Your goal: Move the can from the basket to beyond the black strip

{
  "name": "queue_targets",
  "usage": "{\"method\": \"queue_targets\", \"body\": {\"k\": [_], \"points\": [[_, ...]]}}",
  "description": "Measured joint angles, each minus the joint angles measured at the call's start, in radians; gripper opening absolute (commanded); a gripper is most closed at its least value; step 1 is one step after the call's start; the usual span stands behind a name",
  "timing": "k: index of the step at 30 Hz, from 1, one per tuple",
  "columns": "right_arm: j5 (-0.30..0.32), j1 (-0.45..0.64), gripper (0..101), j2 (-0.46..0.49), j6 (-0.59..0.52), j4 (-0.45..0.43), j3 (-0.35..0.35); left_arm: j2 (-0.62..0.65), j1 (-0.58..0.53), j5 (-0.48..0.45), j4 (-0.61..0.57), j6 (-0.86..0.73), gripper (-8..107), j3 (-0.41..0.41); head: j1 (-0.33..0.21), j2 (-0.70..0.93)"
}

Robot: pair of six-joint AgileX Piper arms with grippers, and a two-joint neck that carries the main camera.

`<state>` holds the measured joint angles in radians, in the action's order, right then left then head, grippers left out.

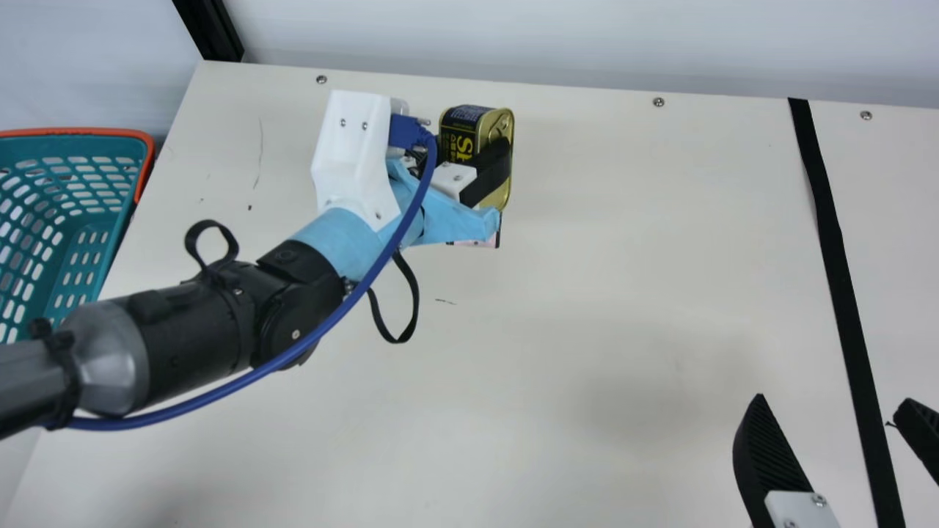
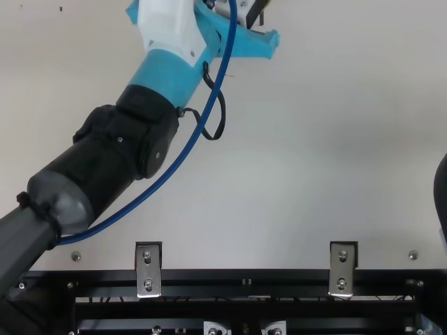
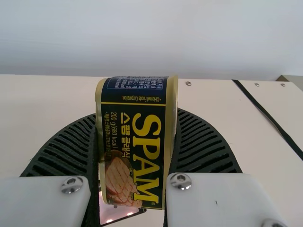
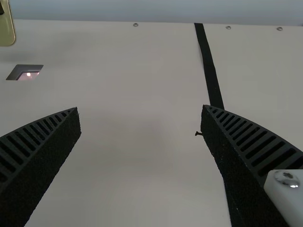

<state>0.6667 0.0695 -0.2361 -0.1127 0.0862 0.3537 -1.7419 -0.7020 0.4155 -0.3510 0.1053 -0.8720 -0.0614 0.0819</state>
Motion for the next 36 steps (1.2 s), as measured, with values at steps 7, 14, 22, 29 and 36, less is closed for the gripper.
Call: {"method": "queue_targets", "body": {"k": [7, 14, 22, 29, 36], "points": [[0.000, 0.000, 101, 0.000, 0.000, 0.000, 0.000, 0.096, -0.006, -0.093, -0.010, -0.013, 10, 0.043, 0.000, 0.015], [0.000, 0.000, 101, 0.000, 0.000, 0.000, 0.000, 0.251, 0.021, -0.230, -0.070, -0.105, 10, 0.094, 0.000, 0.036], [0.000, 0.000, 101, 0.000, 0.000, 0.000, 0.000, 0.418, 0.052, -0.416, -0.081, -0.209, 10, 0.104, -0.005, 0.072], [0.000, 0.000, 101, 0.000, 0.000, 0.000, 0.000, 0.429, 0.042, -0.443, -0.063, -0.202, 10, 0.103, -0.010, 0.092], [0.000, 0.000, 101, 0.000, 0.000, 0.000, 0.000, 0.442, -0.009, -0.524, 0.041, -0.270, 10, 0.059, -0.015, 0.092]]}}
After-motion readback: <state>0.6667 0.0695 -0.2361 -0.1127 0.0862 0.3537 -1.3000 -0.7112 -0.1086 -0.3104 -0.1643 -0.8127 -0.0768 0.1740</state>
